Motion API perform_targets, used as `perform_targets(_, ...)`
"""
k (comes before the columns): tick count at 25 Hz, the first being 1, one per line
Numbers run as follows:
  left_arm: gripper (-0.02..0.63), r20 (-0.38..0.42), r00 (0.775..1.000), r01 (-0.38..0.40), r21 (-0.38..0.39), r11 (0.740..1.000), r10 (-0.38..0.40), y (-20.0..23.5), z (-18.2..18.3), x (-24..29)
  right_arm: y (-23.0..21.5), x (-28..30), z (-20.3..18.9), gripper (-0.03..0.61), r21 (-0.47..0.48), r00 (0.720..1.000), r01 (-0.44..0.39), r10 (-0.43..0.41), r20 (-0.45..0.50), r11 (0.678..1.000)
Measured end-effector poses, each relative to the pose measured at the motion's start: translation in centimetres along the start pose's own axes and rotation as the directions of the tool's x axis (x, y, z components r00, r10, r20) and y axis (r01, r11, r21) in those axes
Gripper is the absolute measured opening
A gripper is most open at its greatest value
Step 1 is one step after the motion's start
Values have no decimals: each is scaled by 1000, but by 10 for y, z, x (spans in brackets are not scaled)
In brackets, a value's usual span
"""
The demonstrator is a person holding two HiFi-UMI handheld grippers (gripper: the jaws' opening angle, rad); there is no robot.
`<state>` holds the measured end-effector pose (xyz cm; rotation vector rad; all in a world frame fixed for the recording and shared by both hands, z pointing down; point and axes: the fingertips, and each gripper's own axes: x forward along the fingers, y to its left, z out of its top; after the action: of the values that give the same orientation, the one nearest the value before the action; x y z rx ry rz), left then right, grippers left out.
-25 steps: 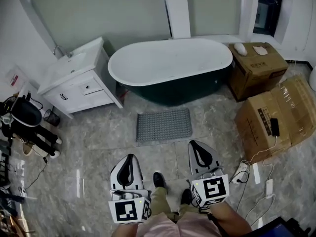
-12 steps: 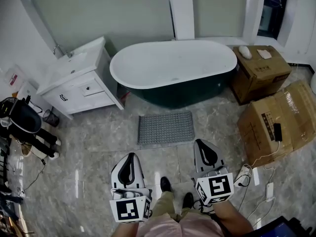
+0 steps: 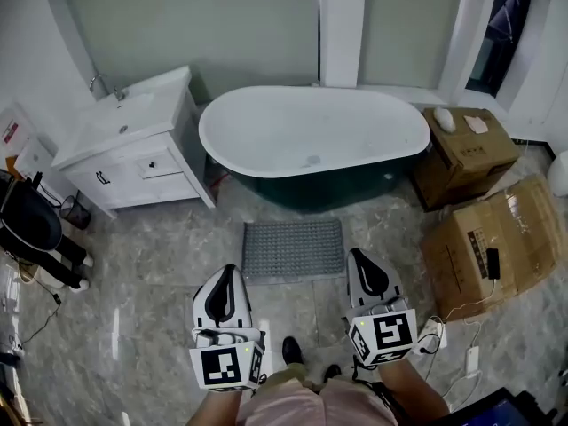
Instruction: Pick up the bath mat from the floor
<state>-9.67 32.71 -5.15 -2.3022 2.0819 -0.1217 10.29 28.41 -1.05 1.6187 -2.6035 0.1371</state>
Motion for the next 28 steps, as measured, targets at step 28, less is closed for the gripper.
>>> perform_targets(28, 29, -55, 996, 65, -4, 998, -65, 44, -31, 120, -44, 98, 1, 17, -3, 993, 114, -114, -13, 993)
